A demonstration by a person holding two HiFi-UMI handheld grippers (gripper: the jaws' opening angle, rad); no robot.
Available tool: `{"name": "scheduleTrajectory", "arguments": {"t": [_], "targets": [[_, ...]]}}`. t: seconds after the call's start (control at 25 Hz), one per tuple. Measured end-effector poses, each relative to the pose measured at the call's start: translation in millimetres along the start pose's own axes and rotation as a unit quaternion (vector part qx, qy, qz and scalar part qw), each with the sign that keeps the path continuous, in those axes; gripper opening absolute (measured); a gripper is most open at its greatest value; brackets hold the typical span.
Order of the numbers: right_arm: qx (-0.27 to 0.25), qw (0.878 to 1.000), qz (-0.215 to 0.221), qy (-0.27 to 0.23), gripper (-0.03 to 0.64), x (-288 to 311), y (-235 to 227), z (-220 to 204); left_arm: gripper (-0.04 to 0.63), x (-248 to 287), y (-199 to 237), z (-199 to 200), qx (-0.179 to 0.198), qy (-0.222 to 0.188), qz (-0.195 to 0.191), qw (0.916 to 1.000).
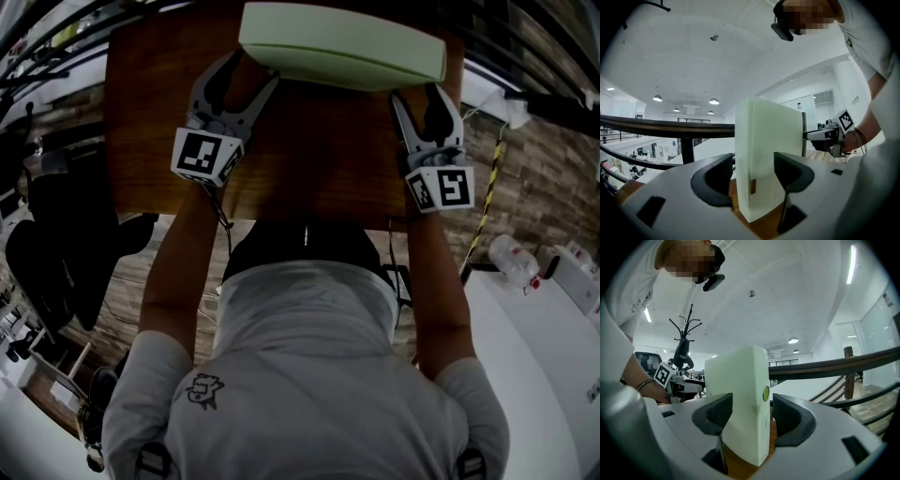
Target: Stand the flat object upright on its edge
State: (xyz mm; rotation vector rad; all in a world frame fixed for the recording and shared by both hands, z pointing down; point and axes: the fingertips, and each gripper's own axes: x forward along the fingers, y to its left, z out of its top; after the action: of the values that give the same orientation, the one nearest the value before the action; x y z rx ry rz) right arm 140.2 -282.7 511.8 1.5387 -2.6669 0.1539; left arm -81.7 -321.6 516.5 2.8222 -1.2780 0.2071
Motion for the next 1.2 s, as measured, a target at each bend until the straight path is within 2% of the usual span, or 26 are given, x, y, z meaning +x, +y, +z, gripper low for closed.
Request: {"name": "scheduleTrajectory", "arguments": {"t": [0.28, 0.68, 0.88, 1.2], "targets": [[0.0, 1.0, -0.004, -0.005, 0.238, -12, 8, 10, 0.278, -14, -5, 14, 0.002, -0.008, 0.006, 0.9999], [-0.009, 1.0, 0.004, -0.002, 0.232, -25, 23, 41, 0.179, -37, -19, 50, -0.001, -0.018, 0.009, 0.9998], [-0.026, 1.0, 0.018, 0.002, 0.156, -33, 36, 64, 0.132, -48, -35, 77, 0.006, -0.019, -0.01, 0.9997], [-0.046, 0.998, 0.041, 0.0, 0.094, -43, 55, 105, 0.057, -71, -42, 124, 0.001, -0.032, -0.021, 0.9993]]}}
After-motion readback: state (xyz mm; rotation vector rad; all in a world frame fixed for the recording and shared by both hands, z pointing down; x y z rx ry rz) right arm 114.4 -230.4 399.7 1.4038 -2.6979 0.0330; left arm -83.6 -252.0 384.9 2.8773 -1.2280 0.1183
